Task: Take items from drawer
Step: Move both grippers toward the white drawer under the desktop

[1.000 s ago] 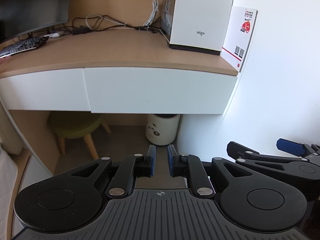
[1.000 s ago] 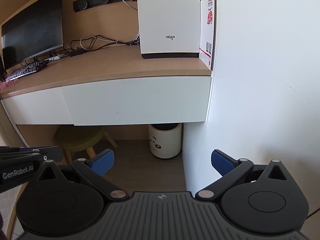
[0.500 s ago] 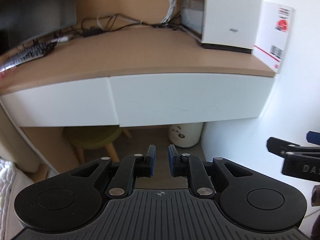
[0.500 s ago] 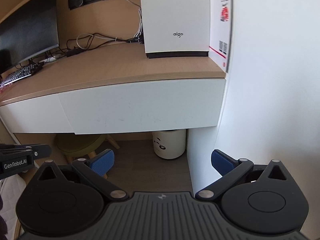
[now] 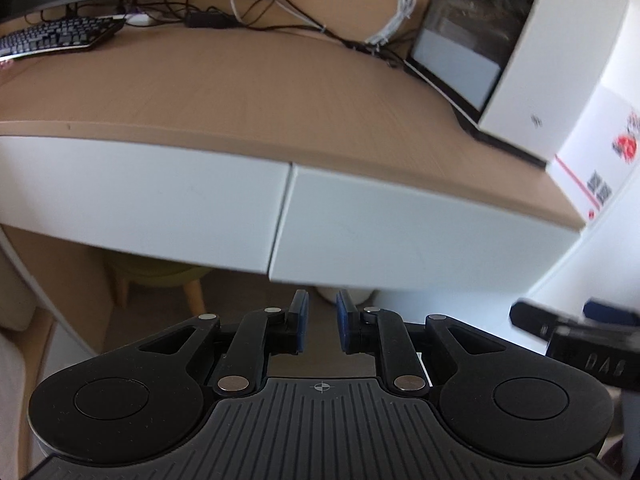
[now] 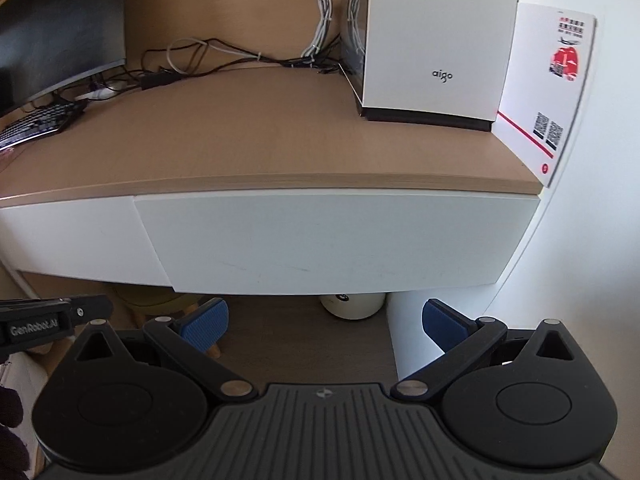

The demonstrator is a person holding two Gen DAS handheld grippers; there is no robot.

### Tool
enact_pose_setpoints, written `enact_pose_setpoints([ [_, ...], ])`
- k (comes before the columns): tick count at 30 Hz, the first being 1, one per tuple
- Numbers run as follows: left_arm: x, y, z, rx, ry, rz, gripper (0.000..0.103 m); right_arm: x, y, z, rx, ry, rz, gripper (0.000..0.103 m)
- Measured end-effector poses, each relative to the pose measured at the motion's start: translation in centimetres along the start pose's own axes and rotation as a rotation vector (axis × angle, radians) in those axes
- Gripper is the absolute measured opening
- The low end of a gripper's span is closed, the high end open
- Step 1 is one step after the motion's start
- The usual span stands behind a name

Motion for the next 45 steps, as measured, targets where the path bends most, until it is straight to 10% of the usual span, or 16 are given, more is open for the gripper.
enact_pose_setpoints([
  [15, -4.3, -6.1, 4.6, 0.074, 0.042, -0.056, 0.017, -4.8, 0.9, 2.4, -0.141, 0.032, -0.085, 0.103],
  [45, -4.5, -7.5, 7.9, 0.037, 0.106, -0.131, 0.021, -5.4, -1.8, 6.5, -0.124, -0.042, -0.241, 0.103],
])
Point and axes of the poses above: each gripper's, at about its wrist camera, not at the fingertips, and z roughly the way its jaws point, x to its right, y to its underside, the point moved 5 cm from there along z, roughly the way its jaws point, and after that the axes turned 13 degrees about z, right-handed, at the moved point
